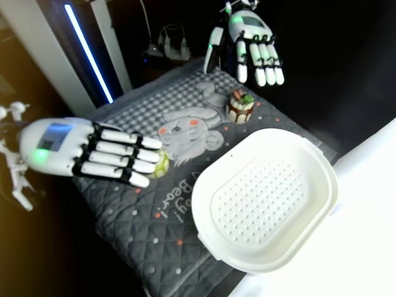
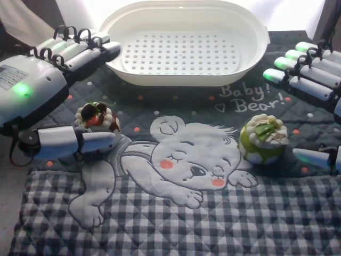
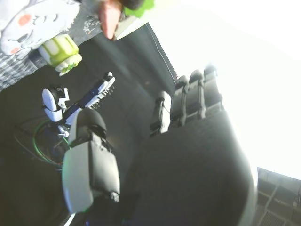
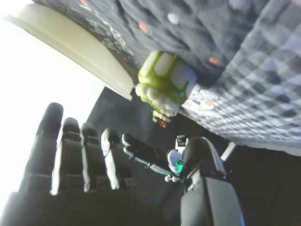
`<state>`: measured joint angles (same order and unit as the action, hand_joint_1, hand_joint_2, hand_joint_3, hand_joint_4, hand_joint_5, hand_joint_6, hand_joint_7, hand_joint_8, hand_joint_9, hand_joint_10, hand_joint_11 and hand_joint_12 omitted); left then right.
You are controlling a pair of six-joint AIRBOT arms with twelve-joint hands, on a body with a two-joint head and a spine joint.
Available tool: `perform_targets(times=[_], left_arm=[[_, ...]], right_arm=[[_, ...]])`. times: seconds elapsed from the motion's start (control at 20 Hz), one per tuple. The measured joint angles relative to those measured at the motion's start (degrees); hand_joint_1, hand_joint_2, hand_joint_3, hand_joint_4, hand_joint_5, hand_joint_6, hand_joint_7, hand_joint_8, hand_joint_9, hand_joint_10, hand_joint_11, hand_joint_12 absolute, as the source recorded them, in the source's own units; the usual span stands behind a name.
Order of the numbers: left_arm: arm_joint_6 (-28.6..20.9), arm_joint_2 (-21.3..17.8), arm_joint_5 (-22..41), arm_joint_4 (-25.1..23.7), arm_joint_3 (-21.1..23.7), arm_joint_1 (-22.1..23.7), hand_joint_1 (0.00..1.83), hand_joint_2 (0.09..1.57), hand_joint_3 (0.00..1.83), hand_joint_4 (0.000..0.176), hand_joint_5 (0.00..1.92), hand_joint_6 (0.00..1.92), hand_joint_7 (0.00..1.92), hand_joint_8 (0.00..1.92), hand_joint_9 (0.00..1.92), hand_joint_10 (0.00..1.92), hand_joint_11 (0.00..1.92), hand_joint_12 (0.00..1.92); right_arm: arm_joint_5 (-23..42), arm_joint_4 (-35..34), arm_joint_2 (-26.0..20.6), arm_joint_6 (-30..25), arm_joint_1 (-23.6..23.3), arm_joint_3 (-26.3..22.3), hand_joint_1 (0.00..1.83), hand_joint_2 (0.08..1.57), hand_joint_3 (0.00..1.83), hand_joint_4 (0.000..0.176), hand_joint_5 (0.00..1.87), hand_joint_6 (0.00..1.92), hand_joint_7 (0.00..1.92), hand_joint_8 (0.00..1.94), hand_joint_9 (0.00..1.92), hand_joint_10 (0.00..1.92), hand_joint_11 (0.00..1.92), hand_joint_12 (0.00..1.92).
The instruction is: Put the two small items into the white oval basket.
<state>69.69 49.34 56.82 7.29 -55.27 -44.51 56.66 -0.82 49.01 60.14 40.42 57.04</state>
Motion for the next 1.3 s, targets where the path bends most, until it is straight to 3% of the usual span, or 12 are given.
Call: perform_targets(times=[0.25,0.5,0.65,0.8,0.9,0.95,1.0,1.05,1.1,1.15,1.2,1.3], left_arm=[[0.0,0.9,-1.4,0.0,-0.6,0.5,0.66,1.11,0.0,0.0,0.06,0.0,0.04,0.0,0.03,0.01,0.0,0.61],[0.0,3.4,-5.2,2.3,-2.8,0.5,0.59,1.13,0.0,0.0,0.03,0.01,0.01,0.01,0.0,0.0,0.0,0.18],[0.0,5.5,-8.4,4.3,-4.4,0.5,0.59,1.11,0.0,0.007,0.02,0.0,0.01,0.0,0.01,0.0,0.0,0.17],[0.0,7.1,-10.7,6.2,-5.7,0.3,0.8,1.13,0.0,0.026,0.11,0.01,0.07,0.0,0.06,0.01,0.0,0.59],[0.0,8.2,-12.1,7.8,-6.9,0.1,0.98,1.13,0.0,0.014,0.21,0.02,0.21,0.02,0.2,0.05,0.0,1.08],[0.0,8.9,-12.8,8.5,-7.6,0.0,1.11,1.15,0.0,0.012,0.34,0.02,0.42,0.22,0.31,0.77,0.14,1.55],[-0.1,9.3,-12.9,8.9,-8.1,0.0,1.22,1.15,0.0,0.0,0.42,0.02,0.4,0.66,0.33,1.23,0.24,1.71],[-0.1,9.5,-12.9,9.0,-8.5,0.1,1.29,1.24,0.0,0.0,0.57,0.11,0.61,1.34,0.43,1.54,0.45,1.82],[-0.6,9.5,-12.9,9.3,-8.6,0.2,1.3,1.27,0.0,0.0,0.49,0.58,0.62,1.53,0.5,1.77,0.61,1.9],[-0.6,9.8,-12.8,9.2,-8.7,0.2,1.43,1.28,0.0,0.0,0.43,1.19,0.59,1.64,0.56,1.69,0.71,1.89],[-0.9,9.9,-12.9,9.3,-8.7,0.2,1.45,1.29,0.0,0.0,0.37,1.54,0.56,1.7,0.55,1.7,0.74,1.89],[-1.0,9.9,-12.4,9.3,-8.5,0.0,1.59,1.29,0.0,0.0,0.29,1.86,0.4,1.73,0.49,1.84,0.65,1.83]], right_arm=[[0.0,0.0,0.6,0.0,-0.9,0.4,0.58,1.15,0.0,0.057,0.0,0.0,0.0,0.0,0.0,0.0,0.0,0.0],[-2.6,0.2,4.7,0.0,-2.1,2.5,0.54,1.12,0.0,0.028,0.0,0.0,0.0,0.0,0.0,0.0,0.0,0.0],[-4.8,0.2,7.0,0.0,-2.6,3.8,0.84,1.07,0.0,0.031,0.0,0.0,0.0,0.0,0.0,0.0,0.01,0.01],[-7.6,-0.2,9.3,-0.2,-2.6,5.2,0.92,1.08,0.0,0.023,0.01,0.0,0.02,0.01,0.04,0.02,0.05,0.03],[-7.6,-0.2,10.3,-0.7,-2.8,5.7,0.93,1.12,0.0,0.021,0.12,0.02,0.16,0.01,0.18,0.03,0.0,0.67],[-7.5,-0.2,10.6,-1.0,-2.8,6.0,1.0,1.17,0.0,0.0,0.29,0.13,0.44,0.12,0.37,0.39,0.0,1.29],[-7.7,-0.5,10.8,-1.3,-2.8,6.0,1.05,1.19,0.0,0.0,0.31,0.51,0.54,0.37,0.42,0.87,0.12,1.56],[-7.8,-0.4,11.0,-1.4,-2.8,6.0,1.08,1.32,0.01,0.0,0.41,1.48,0.65,1.3,0.53,1.49,0.42,1.84],[-7.3,-0.4,11.1,-1.4,-2.9,6.1,1.07,1.37,0.01,0.0,0.41,1.72,0.65,1.56,0.57,1.75,0.57,1.91],[-7.5,-0.3,11.1,-1.3,-3.1,6.1,1.22,1.36,0.03,0.0,0.39,1.77,0.58,1.67,0.57,1.79,0.63,1.92],[-7.7,-0.4,11.1,-1.4,-3.1,6.1,1.26,1.18,0.38,0.0,0.44,1.8,0.59,1.73,0.58,1.81,0.66,1.92],[-7.5,-0.3,10.8,-1.9,-3.1,6.1,1.29,1.01,0.71,0.0,0.52,1.82,0.61,1.78,0.65,1.85,0.75,1.92]])
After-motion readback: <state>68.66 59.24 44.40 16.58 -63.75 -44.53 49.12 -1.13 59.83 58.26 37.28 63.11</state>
